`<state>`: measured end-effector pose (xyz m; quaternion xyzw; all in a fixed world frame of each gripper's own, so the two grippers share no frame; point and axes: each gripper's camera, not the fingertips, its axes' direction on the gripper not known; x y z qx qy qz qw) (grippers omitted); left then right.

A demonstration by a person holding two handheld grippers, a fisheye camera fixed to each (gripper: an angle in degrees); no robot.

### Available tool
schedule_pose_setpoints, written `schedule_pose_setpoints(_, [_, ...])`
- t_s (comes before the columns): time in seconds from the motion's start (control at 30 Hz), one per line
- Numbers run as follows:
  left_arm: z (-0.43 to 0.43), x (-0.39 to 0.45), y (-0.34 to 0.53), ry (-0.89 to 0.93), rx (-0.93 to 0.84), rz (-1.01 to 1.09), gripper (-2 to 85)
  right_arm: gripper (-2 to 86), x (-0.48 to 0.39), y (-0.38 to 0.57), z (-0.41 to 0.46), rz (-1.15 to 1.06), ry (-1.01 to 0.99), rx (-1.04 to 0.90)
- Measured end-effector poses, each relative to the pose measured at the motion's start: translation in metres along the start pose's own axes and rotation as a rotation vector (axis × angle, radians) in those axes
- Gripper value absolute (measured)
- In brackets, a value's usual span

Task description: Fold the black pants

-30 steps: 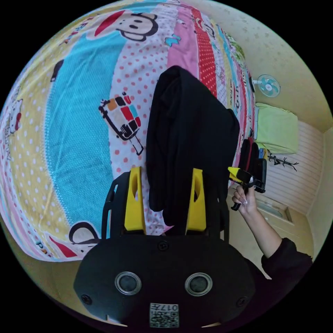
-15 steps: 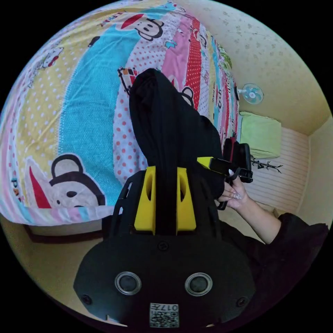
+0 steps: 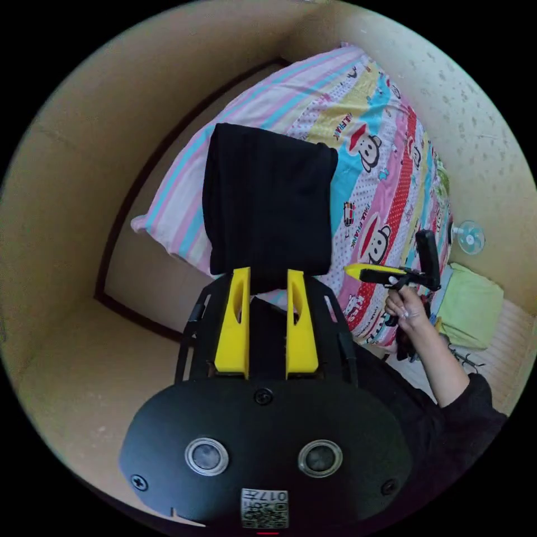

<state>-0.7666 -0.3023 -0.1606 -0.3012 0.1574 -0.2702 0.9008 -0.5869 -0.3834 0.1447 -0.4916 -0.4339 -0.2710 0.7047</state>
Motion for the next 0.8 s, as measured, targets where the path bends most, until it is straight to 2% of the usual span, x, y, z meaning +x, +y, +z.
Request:
schedule_pose_setpoints(0.07, [0.001, 0.029, 0.010, 0.090, 0.028, 0.025, 7.4, 3.1, 0.026, 0.050, -0.006, 0.090, 0.184, -0.035])
schedule_pose_setpoints(0.13, [0.012, 0.097, 0.011, 0.102, -0.011, 0.157, 0.8, 2.0, 0.056, 0.099, -0.010, 0.217, 0.324, -0.103])
schedule_pose_setpoints(0.17, [0.015, 0.119, 0.011, 0.093, -0.022, 0.207, 0.4, 1.5, 0.077, 0.135, -0.014, 0.314, 0.400, -0.165])
schedule_pose_setpoints(0.23, [0.023, 0.217, 0.019, 0.004, -0.058, 0.446, -0.6, 1.0, 0.101, 0.190, -0.023, 0.434, 0.497, -0.236])
schedule_pose_setpoints(0.3, [0.021, 0.293, 0.038, -0.074, -0.034, 0.623, -0.8, 0.8, 0.112, 0.249, -0.044, 0.511, 0.580, -0.218])
schedule_pose_setpoints(0.4, [0.014, 0.413, 0.092, -0.178, 0.059, 0.911, -0.9, 0.6, 0.120, 0.357, -0.099, 0.733, 0.575, 0.038])
schedule_pose_setpoints(0.43, [0.013, 0.452, 0.116, -0.210, 0.098, 0.993, -1.0, 0.5, 0.118, 0.404, -0.124, 0.803, 0.541, 0.190])
schedule_pose_setpoints(0.47, [0.012, 0.471, 0.128, -0.222, 0.116, 1.030, -1.0, 0.5, 0.110, 0.450, -0.146, 0.853, 0.531, 0.350])
schedule_pose_setpoints(0.5, [0.013, 0.506, 0.153, -0.237, 0.144, 1.094, -1.0, 0.5, 0.104, 0.473, -0.156, 0.877, 0.538, 0.426])
schedule_pose_setpoints(0.57, [0.016, 0.550, 0.188, -0.227, 0.165, 1.168, -1.0, 0.4, 0.081, 0.559, -0.186, 0.994, 0.635, 0.650])
schedule_pose_setpoints(0.67, [0.022, 0.607, 0.242, -0.219, 0.190, 1.252, -1.0, 0.4, 0.051, 0.643, -0.205, 1.114, 0.800, 0.810])
schedule_pose_setpoints(0.8, [0.040, 0.666, 0.300, -0.238, 0.192, 1.325, -1.0, 0.4, 0.041, 0.715, -0.215, 1.254, 0.958, 0.886])
